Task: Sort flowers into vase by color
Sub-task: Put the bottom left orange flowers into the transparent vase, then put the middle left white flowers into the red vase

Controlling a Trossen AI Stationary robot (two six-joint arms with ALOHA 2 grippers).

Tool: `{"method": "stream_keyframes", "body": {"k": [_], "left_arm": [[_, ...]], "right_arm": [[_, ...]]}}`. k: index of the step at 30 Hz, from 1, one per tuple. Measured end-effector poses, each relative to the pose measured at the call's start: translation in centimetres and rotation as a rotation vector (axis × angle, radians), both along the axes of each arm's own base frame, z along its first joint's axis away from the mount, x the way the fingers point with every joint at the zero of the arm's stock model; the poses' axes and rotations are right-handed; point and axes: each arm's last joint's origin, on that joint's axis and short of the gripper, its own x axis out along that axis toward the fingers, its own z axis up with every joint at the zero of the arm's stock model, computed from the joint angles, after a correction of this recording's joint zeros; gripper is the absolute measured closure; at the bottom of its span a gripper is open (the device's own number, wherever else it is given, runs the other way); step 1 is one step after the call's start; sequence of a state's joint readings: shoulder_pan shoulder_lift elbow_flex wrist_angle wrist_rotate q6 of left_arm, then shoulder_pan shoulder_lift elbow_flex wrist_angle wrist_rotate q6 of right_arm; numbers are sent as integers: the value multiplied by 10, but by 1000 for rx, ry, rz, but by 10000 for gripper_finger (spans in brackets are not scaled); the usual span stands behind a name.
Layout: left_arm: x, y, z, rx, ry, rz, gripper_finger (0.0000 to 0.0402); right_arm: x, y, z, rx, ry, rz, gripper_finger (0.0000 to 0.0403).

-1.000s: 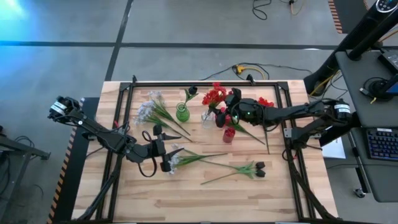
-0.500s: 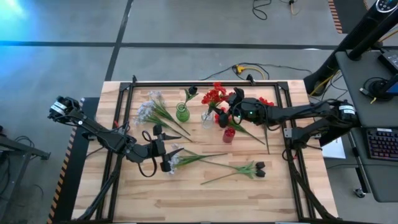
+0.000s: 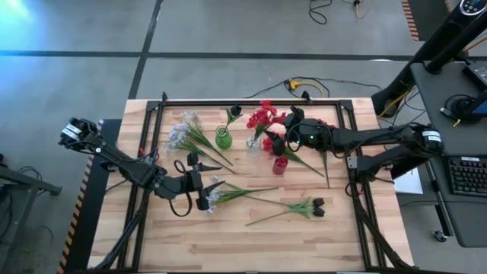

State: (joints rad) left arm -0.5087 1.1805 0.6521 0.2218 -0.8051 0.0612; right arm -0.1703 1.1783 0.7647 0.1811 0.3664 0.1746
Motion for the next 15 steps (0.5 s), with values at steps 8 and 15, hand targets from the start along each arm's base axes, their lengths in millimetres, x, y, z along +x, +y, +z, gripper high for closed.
{"method": "stream_keyframes", "body": {"k": [8,15], "left_arm": [[0,0,0,-3,-1,1,209],[0,0,0,-13,-5,4,209]], "right_arm": [[-15,3,4,54,43,-17,97],[-31,5,5,130,93,-45,99]]}}
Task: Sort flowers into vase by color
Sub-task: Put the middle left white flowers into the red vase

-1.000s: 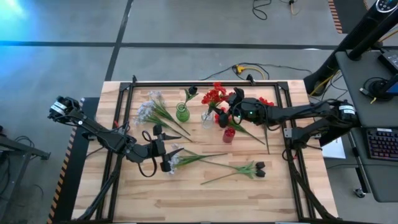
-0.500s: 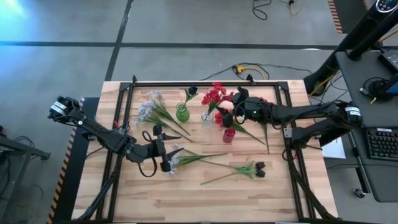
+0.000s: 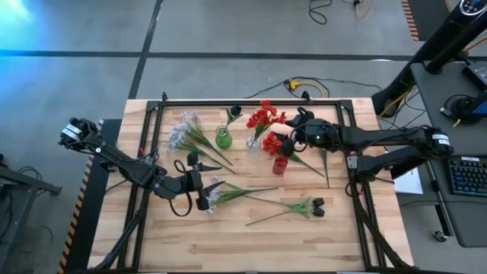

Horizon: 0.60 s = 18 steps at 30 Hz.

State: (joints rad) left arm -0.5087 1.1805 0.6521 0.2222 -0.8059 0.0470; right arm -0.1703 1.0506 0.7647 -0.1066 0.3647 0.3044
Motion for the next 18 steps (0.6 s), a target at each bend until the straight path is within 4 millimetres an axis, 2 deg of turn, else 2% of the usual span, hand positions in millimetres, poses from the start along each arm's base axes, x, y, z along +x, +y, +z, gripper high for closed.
{"method": "stream_keyframes", "body": {"k": [5,11,18], "left_arm": [[1,1,0,-17,-6,11,209],[4,12,0,-86,-34,96,209],[6,30,-8,-170,54,216,209]], "right_arm": [[-13,2,2,66,16,-33,97],[-28,5,2,168,41,-93,103],[-41,7,2,255,223,-157,118]]}}
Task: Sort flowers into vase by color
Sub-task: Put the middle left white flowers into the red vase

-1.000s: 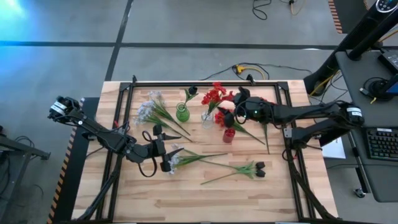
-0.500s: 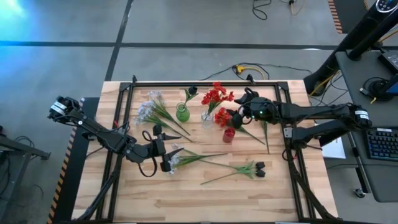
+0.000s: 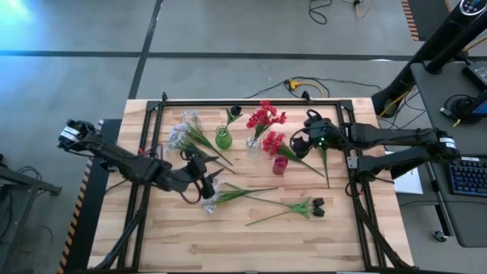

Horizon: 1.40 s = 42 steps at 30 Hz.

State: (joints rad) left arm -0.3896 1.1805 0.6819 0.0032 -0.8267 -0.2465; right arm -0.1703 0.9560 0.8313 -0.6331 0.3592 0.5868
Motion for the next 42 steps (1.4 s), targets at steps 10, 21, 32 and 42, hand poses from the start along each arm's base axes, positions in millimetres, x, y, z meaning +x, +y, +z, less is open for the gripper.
{"method": "stream_keyframes", "body": {"k": [10,21,32,42], "left_arm": [[-8,12,-14,-123,197,26,209],[-14,16,-22,-123,286,60,209],[-10,34,-21,-61,323,98,209],[-7,47,-20,-21,333,120,209]], "right_arm": [[-9,2,2,41,136,-22,134],[-15,7,5,215,182,27,148],[-21,17,1,460,230,93,159],[-23,42,-1,585,274,129,163]]}}
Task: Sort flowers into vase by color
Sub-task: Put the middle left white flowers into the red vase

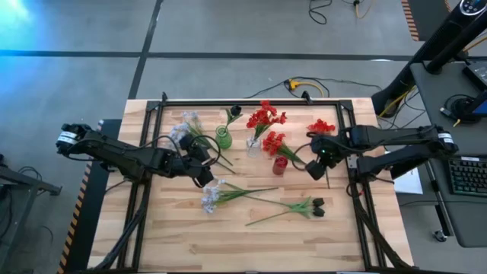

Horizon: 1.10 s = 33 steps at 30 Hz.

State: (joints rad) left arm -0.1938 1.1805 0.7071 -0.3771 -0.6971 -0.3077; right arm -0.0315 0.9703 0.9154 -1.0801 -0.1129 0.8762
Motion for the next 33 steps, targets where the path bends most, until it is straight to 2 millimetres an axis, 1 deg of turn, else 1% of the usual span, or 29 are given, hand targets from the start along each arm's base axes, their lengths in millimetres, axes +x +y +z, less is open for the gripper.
{"method": "stream_keyframes", "body": {"k": [6,9,15,18,21,25,33], "left_arm": [[0,0,0,-4,-3,5,209],[0,0,0,-4,-3,5,209],[-1,1,-1,-4,15,9,209],[-5,1,0,-13,56,28,209],[-8,2,7,-46,82,81,209],[-12,3,12,-80,101,141,209],[-13,2,10,-129,99,159,209]], "right_arm": [[0,17,0,21,6,23,165],[2,24,1,30,-23,38,165],[15,39,9,38,-196,92,165],[22,46,16,36,-296,122,165],[30,51,24,9,-371,147,165],[47,57,33,-48,-389,197,165],[91,67,59,-178,-383,310,165]]}}
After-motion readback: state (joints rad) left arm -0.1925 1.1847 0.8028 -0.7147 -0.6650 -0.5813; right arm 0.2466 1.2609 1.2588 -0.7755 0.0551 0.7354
